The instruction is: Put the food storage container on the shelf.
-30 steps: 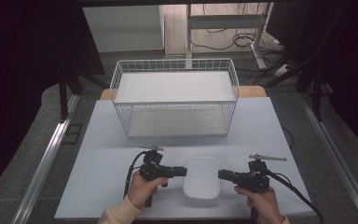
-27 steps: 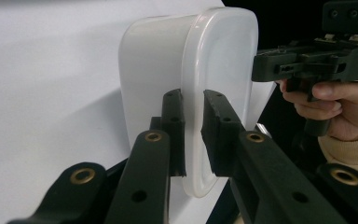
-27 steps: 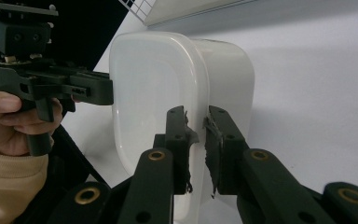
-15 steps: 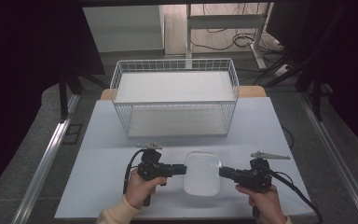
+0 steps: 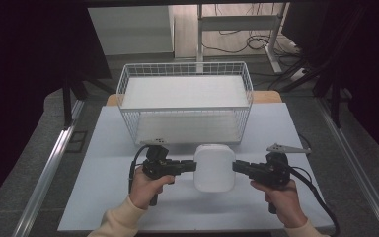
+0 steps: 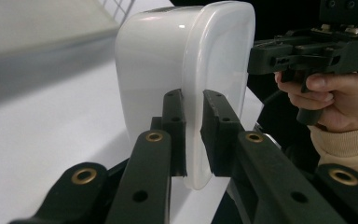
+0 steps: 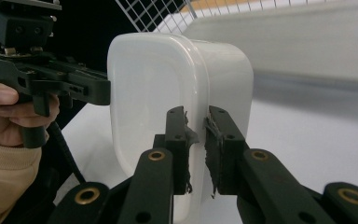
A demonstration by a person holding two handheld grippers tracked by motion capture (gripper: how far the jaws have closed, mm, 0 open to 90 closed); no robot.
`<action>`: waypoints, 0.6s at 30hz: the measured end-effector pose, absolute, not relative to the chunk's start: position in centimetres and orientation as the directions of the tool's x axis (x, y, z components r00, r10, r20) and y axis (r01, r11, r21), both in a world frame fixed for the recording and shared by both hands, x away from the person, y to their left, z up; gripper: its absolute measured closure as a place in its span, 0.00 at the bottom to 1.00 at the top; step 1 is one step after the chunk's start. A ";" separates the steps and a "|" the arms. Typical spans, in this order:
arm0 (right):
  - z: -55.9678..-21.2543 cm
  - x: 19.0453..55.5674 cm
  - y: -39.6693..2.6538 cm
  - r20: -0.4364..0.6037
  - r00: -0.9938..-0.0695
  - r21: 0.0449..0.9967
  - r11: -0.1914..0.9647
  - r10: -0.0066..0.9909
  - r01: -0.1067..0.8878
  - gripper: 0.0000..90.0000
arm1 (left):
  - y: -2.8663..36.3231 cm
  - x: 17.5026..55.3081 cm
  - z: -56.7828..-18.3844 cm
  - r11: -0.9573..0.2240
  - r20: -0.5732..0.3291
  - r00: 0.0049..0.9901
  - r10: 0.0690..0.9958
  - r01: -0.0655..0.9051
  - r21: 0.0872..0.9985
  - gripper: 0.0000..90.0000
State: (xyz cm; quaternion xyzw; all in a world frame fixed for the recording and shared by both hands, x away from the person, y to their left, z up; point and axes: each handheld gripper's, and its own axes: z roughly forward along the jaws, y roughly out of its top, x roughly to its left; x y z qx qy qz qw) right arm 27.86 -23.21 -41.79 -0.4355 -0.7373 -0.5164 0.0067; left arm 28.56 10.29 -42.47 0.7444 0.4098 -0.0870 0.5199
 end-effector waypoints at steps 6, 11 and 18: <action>-40.0 29.6 -22.6 0.440 -0.652 0.780 0.096 0.618 0.618 0.88 | 10.9 29.6 -40.6 -0.118 -0.527 0.661 0.535 0.676 0.728 0.89; -38.7 30.7 -22.2 0.413 -0.675 0.801 0.110 0.611 0.589 0.88 | 11.2 30.2 -39.5 -0.109 -0.512 0.666 0.542 0.660 0.743 0.89; -37.3 31.6 -22.0 0.394 -0.689 0.813 0.118 0.608 0.570 0.88 | 11.3 30.9 -38.2 -0.103 -0.498 0.675 0.545 0.643 0.759 0.89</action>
